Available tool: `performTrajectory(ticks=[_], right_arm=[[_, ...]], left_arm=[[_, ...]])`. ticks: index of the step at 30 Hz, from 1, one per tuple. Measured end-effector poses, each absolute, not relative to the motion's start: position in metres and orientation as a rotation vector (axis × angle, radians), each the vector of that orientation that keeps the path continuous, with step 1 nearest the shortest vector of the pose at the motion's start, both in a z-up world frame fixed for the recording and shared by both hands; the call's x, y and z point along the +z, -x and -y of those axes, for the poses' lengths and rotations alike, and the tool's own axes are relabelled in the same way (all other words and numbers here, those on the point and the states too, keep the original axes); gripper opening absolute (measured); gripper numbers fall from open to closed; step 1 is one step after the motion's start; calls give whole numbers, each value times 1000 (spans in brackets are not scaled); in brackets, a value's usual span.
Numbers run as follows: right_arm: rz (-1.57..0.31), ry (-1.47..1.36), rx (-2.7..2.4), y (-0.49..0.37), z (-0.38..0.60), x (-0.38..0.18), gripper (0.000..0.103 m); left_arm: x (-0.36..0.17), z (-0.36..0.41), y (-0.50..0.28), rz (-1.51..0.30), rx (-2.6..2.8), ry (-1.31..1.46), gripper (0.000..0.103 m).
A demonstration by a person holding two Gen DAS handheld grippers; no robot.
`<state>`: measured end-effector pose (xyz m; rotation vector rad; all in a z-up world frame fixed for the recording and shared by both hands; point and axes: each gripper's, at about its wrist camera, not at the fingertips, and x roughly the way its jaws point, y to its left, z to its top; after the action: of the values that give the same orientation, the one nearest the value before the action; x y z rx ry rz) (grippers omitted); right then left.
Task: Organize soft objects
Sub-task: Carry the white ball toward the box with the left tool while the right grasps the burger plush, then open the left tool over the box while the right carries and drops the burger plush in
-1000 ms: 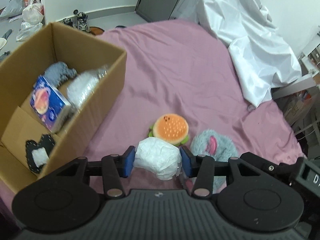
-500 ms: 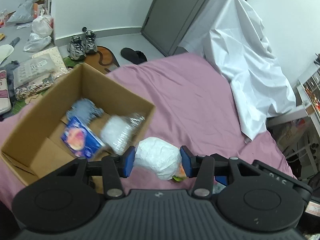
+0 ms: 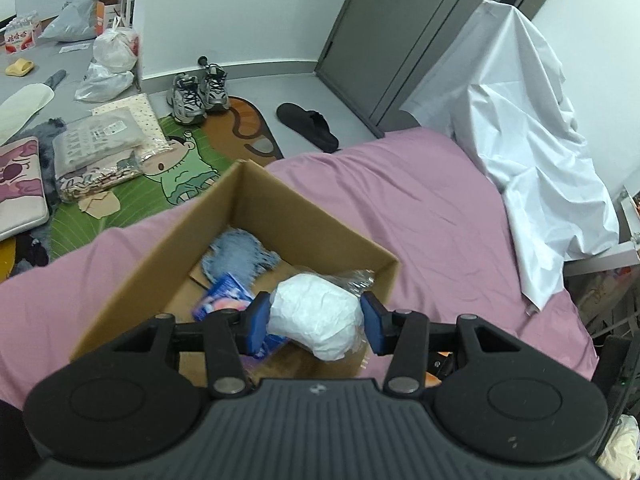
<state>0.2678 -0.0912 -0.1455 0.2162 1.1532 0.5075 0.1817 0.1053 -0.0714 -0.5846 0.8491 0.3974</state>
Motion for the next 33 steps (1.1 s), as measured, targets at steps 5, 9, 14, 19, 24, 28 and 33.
performTrajectory(ticks=[5,9,14,19,24,28,33], right_arm=[[-1134,-99,474,-266,70,-150,70],[-1124,0,451,-263,53,-154,68],[-1113,133,418,-262,42,-163,35],[-1109,106,416,-266,52,-156,21],[-1107,39,417,-268,65,-144,18],[-1102,-61,438,-270,81,-130,18],[-1088,-186,503,-269,94,-109,18]], left_arm=[[-75,-127,-177,-854,426,593,47],[-79,-140,-175,-864,434,602,47],[-85,-152,-173,-878,448,604,47],[-85,-155,-174,-888,453,596,47],[-77,-152,-173,-875,443,587,47],[-67,-148,-171,-863,440,578,47],[-56,-146,-166,-850,440,569,47]])
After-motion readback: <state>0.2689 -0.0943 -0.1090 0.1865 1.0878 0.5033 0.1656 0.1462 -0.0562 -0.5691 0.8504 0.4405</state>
